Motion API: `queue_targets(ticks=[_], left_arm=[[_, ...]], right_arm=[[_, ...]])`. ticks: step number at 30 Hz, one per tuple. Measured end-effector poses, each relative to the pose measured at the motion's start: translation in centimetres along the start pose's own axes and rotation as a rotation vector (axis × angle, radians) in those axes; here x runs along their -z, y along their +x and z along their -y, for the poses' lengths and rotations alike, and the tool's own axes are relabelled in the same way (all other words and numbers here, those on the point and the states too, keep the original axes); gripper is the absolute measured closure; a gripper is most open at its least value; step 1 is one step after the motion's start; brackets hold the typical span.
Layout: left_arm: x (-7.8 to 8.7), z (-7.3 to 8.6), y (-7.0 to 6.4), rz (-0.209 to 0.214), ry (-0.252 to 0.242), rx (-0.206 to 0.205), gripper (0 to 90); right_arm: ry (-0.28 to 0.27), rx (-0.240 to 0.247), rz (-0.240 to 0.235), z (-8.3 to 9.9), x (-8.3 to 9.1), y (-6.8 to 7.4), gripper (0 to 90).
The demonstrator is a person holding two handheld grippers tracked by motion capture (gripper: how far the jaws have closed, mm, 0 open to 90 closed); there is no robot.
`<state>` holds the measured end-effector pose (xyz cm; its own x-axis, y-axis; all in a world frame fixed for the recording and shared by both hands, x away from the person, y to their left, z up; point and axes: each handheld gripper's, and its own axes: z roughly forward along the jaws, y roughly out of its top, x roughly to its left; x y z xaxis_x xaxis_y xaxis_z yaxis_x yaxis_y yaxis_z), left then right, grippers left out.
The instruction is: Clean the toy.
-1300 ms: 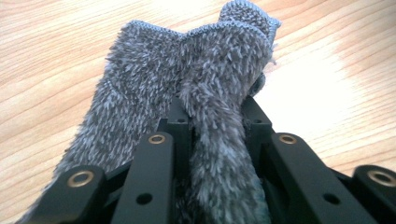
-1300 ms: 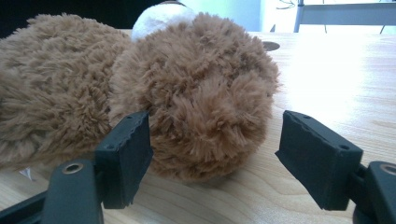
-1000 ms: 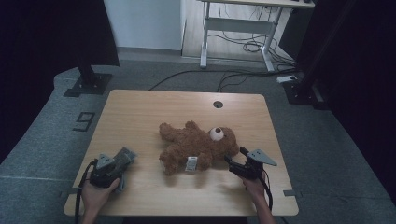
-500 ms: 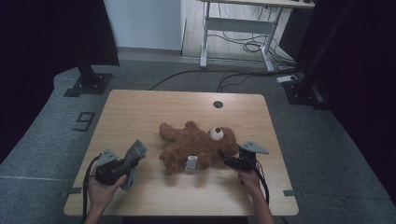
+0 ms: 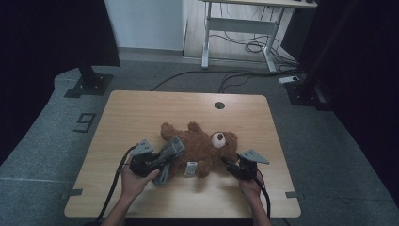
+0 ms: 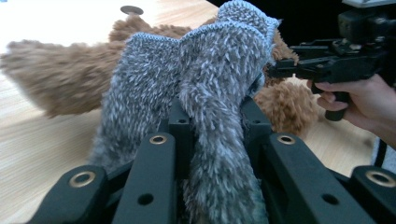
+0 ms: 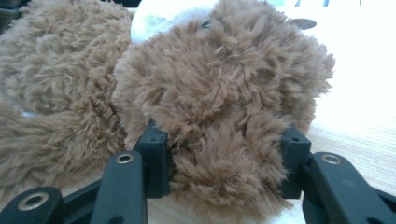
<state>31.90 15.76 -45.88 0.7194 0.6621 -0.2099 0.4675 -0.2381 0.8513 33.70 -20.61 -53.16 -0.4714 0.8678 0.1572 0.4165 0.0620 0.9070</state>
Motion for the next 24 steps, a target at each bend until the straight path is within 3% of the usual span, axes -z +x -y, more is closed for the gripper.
queue_targets(ticks=[3,6,9,12,14,16,20,24], left_arm=[[-1.1,0.0,-0.2,0.031,-0.016,0.022,71.9],[-1.7,0.1,-0.5,0.005,-0.029,0.002,72.0],[-1.8,0.1,-1.0,-0.036,-0.023,-0.041,72.0],[-1.6,-0.5,-1.9,-0.088,-0.009,-0.113,72.0],[-1.5,-1.3,-2.6,-0.088,-0.007,-0.158,71.8],[-1.8,-2.0,-3.1,-0.08,-0.001,-0.175,71.8],[-3.4,-3.4,-4.3,-0.073,0.019,-0.206,71.8],[-6.5,-4.3,-5.3,-0.051,0.053,-0.215,71.7]], right_arm=[[0.001,-0.003,0.0,0.1,0.1,0.2,51.3],[0.0,-0.004,-0.005,0.0,0.0,0.4,51.4],[-0.002,-0.007,-0.009,0.0,-0.2,0.4,51.4],[0.002,-0.006,-0.016,-0.1,-0.2,0.4,51.3],[0.002,-0.006,-0.017,-0.1,-0.2,0.4,51.1],[0.0,-0.012,-0.018,0.0,-0.2,0.4,50.9],[0.003,-0.007,-0.02,0.0,-0.2,0.4,51.1],[0.005,-0.003,-0.018,-0.1,-0.2,0.6,51.3]])
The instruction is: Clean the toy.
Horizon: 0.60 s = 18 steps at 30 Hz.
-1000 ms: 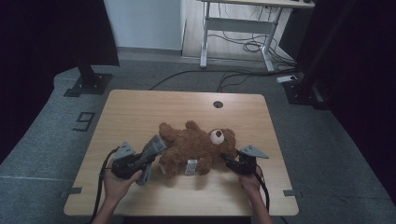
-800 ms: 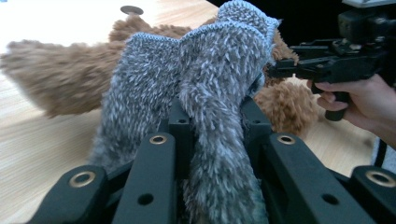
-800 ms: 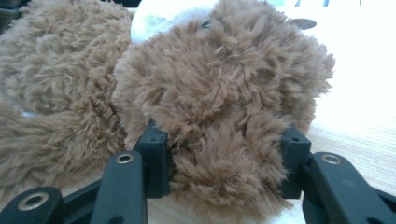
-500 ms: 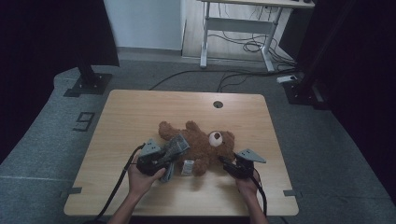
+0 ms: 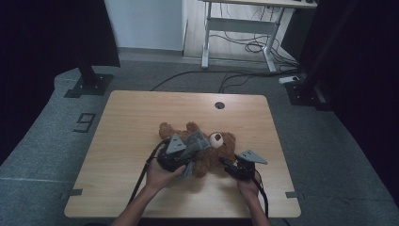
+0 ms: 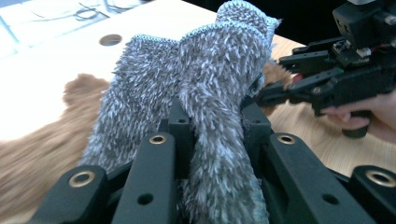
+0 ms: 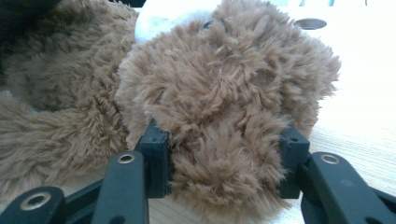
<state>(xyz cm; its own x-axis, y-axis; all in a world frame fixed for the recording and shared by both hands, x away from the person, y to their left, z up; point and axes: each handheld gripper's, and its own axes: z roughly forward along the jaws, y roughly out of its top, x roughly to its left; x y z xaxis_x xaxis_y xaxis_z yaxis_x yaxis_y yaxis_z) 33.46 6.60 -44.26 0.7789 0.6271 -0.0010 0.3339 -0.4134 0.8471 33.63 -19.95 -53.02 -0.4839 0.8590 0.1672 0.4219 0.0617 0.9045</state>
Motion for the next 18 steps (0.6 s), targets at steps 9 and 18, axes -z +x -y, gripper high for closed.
queue_targets(ticks=[9,18], left_arm=[[-3.1,3.1,-0.2,0.017,0.048,0.023,71.9],[0.5,4.7,0.8,-0.053,0.031,0.009,72.0]], right_arm=[[0.01,-0.011,-0.014,0.2,0.0,-0.5,51.7],[0.003,-0.028,-0.026,0.5,0.0,-0.7,51.7]])
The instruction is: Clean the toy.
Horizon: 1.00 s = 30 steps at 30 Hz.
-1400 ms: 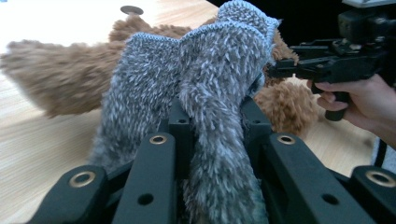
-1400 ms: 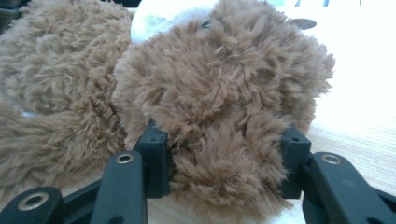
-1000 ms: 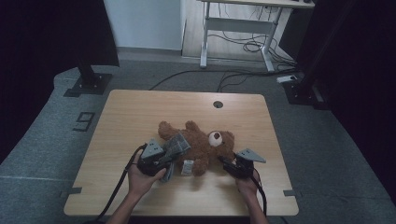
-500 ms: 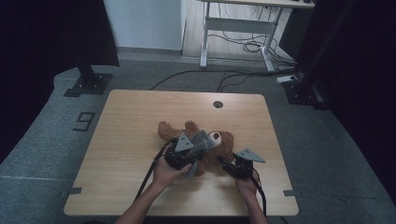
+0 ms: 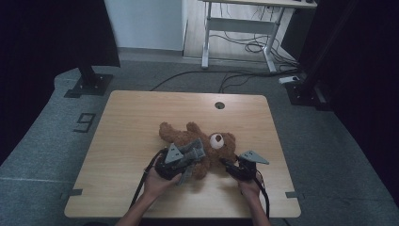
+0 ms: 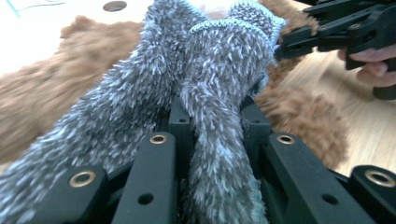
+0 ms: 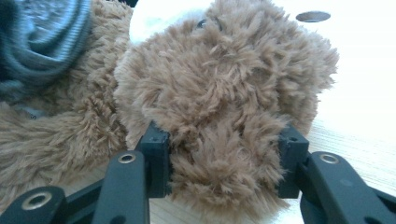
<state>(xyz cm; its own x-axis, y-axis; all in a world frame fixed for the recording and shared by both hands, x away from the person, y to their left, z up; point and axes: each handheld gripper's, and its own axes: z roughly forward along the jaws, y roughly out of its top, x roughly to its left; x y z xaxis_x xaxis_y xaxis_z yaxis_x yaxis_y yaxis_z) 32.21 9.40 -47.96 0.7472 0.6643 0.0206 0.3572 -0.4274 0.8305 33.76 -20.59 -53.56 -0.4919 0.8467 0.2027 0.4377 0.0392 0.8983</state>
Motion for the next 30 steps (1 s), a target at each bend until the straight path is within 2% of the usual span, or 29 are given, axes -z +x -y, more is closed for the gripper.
queue_targets(ticks=[8,12,13,17,19,22,25,30], left_arm=[[2.6,2.0,2.3,-0.068,-0.005,0.056,72.1],[3.5,3.4,3.9,-0.143,0.025,0.086,72.4],[3.9,4.1,4.9,-0.168,0.04,0.117,72.5],[4.5,4.7,5.8,-0.189,0.043,0.145,72.5],[4.9,4.5,5.8,-0.173,0.016,0.155,72.6],[4.9,3.3,4.8,-0.144,-0.011,0.131,72.6],[4.2,1.3,3.4,-0.122,-0.021,0.088,72.6],[2.5,-2.1,1.3,-0.048,-0.047,0.04,73.0]], right_arm=[[0.0,-0.004,-0.019,0.1,0.0,-0.2,51.7],[0.001,-0.011,-0.026,0.1,0.1,-0.3,51.8],[0.002,-0.011,-0.025,0.1,0.1,-0.3,51.8],[0.002,-0.013,-0.025,0.2,0.1,-0.3,51.8],[0.002,-0.017,-0.025,0.2,0.1,-0.4,51.8],[0.002,-0.017,-0.024,0.2,0.1,-0.4,51.8],[0.002,-0.019,-0.022,0.2,0.1,-0.3,51.8],[-0.001,-0.014,-0.018,0.2,0.1,-0.2,52.0]])
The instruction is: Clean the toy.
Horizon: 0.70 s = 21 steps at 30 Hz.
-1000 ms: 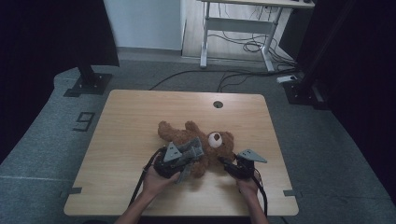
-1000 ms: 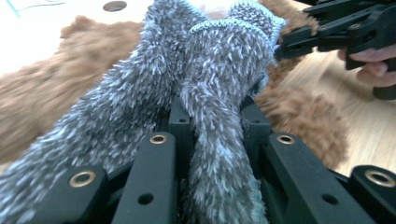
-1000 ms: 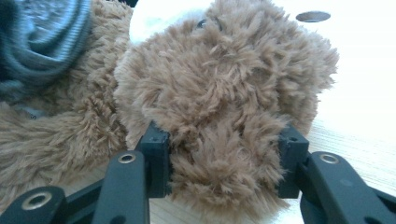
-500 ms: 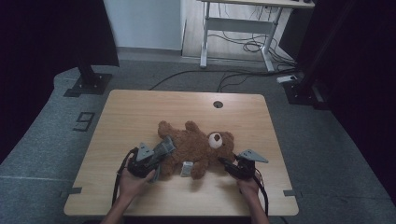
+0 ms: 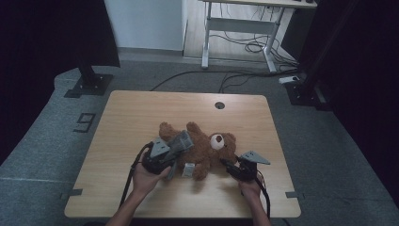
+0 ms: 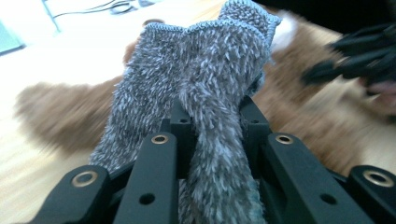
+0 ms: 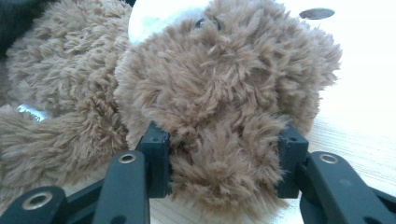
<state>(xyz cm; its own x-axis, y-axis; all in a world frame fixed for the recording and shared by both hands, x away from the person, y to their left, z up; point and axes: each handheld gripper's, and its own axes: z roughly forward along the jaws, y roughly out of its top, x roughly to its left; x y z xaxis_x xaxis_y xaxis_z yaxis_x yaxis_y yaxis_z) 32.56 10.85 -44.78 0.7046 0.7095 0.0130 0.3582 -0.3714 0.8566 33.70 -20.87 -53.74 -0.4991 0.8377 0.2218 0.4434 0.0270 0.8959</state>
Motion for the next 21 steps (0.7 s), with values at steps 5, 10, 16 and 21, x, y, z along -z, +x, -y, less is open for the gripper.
queue_targets(ticks=[5,10,16,21], left_arm=[[-2.6,-2.7,-2.7,0.063,0.007,-0.042,73.3],[-5.2,-4.5,-5.1,0.119,0.027,-0.071,73.2],[-8.3,-4.4,-6.8,0.131,0.075,-0.089,73.2],[-9.4,-3.2,-7.1,0.119,0.092,-0.092,73.1]], right_arm=[[-0.002,0.003,0.002,0.0,0.0,0.1,52.2],[-0.005,0.01,0.011,0.0,0.0,0.2,52.4],[-0.007,0.007,0.012,0.0,0.0,0.2,52.5],[-0.006,0.002,0.006,0.1,0.0,0.1,52.6]])
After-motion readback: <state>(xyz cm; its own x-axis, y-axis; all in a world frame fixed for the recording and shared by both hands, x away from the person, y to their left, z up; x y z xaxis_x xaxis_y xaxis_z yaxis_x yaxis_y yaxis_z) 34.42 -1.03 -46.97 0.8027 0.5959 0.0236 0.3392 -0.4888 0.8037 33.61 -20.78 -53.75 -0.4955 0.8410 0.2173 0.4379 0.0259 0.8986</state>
